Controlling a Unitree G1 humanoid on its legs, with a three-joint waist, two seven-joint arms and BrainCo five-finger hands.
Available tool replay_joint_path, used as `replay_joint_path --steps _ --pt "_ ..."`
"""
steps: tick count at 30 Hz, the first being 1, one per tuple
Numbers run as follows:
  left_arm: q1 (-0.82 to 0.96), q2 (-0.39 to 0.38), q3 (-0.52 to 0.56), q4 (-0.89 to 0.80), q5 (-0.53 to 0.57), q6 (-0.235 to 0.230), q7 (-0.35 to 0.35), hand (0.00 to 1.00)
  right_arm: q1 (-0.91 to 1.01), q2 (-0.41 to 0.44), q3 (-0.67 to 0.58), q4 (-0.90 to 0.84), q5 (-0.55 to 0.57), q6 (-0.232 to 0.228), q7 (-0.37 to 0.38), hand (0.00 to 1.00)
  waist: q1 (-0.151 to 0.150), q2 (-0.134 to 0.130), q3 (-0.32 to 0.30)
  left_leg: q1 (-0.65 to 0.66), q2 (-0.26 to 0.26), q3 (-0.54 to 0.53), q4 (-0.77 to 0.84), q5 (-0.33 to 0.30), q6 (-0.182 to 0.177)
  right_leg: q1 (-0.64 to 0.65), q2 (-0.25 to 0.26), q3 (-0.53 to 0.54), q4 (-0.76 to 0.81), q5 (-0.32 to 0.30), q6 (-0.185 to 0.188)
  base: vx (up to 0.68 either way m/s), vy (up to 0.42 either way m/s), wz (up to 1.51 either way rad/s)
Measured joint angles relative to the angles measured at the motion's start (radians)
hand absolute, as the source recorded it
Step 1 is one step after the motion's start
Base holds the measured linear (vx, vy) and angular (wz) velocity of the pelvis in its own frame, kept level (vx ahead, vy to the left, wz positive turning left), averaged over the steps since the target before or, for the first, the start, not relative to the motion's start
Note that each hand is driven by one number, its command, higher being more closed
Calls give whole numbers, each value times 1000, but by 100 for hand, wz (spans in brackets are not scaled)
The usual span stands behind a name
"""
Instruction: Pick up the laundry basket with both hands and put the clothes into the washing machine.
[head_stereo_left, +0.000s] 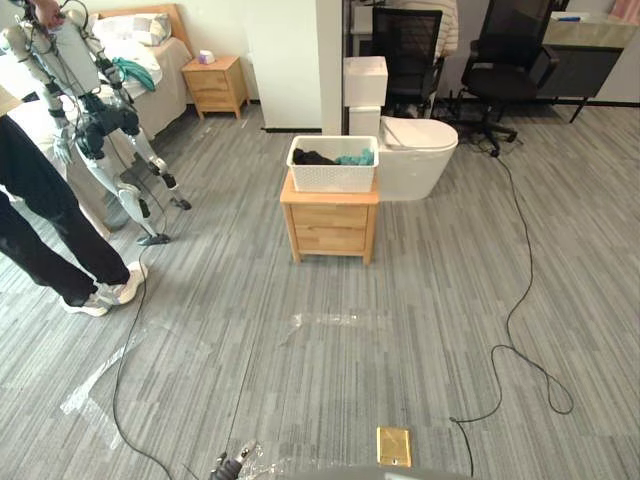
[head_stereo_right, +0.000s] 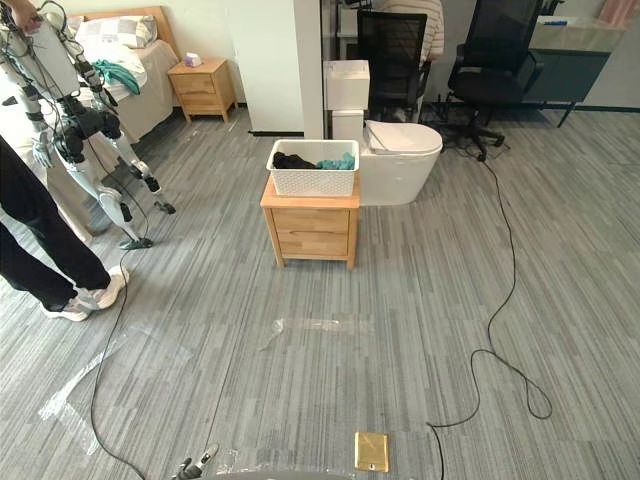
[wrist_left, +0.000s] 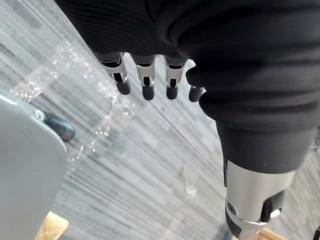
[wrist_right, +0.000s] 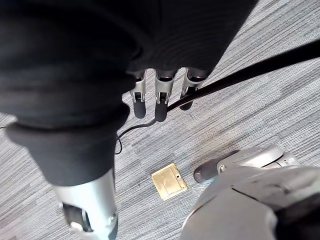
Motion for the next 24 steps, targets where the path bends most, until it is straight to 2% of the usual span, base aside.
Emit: replay_joint_path --steps 24 --pt "-1 -4 0 -4 -27 -9 0 0 -1 12 -27 0 -1 0 0 0 9 -9 14 27 3 11 -29 1 0 35 5 -3 -42 11 3 -21 -8 0"
